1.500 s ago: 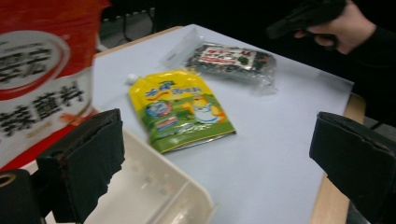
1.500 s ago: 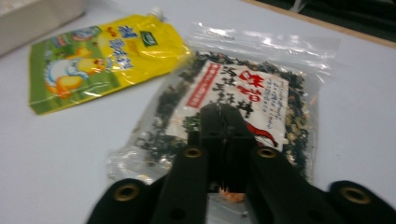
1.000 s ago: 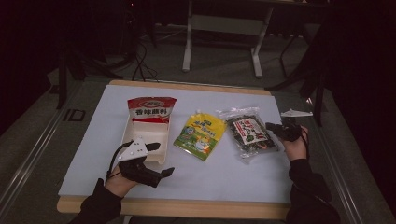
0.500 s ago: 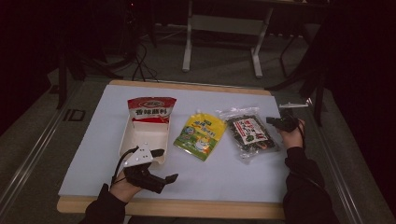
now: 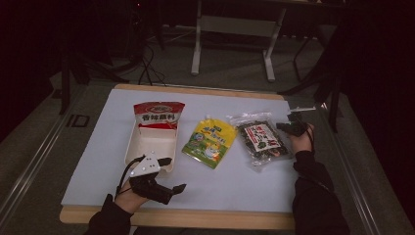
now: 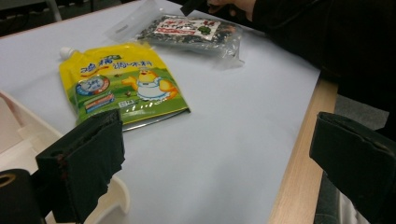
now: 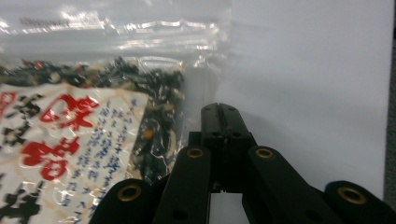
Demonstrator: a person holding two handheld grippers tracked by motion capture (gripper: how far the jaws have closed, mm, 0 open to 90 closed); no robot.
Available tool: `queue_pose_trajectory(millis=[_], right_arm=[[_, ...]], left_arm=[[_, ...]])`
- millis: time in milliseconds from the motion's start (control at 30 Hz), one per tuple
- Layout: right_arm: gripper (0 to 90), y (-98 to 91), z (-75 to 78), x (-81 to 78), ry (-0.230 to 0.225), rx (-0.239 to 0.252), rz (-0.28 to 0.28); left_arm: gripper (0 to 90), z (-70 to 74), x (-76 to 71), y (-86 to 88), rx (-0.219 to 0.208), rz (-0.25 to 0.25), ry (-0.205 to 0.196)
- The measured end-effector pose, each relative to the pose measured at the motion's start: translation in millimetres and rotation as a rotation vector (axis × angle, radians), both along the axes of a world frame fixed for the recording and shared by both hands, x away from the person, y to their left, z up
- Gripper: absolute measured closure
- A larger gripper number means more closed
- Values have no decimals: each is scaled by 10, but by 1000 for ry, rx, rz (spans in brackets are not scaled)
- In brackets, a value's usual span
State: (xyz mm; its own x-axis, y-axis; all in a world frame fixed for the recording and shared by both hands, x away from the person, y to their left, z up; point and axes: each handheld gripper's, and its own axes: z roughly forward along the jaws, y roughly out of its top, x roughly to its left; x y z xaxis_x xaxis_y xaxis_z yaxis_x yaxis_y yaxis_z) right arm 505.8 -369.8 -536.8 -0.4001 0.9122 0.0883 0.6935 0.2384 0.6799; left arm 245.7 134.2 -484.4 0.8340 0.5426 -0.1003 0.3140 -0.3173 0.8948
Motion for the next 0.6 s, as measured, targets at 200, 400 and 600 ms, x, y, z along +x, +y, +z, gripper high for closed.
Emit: queue_pose_trajectory(millis=[200,400,600], right_arm=[[900,5,-56,-57,8,-2,-2],[900,13,-65,-144,7,19,17],[900,81,-72,-257,13,38,51]], left_arm=[[47,-34,8,-10,9,-2,13],[47,-22,4,-31,1,-11,6],[47,-8,-9,-51,4,-21,1]])
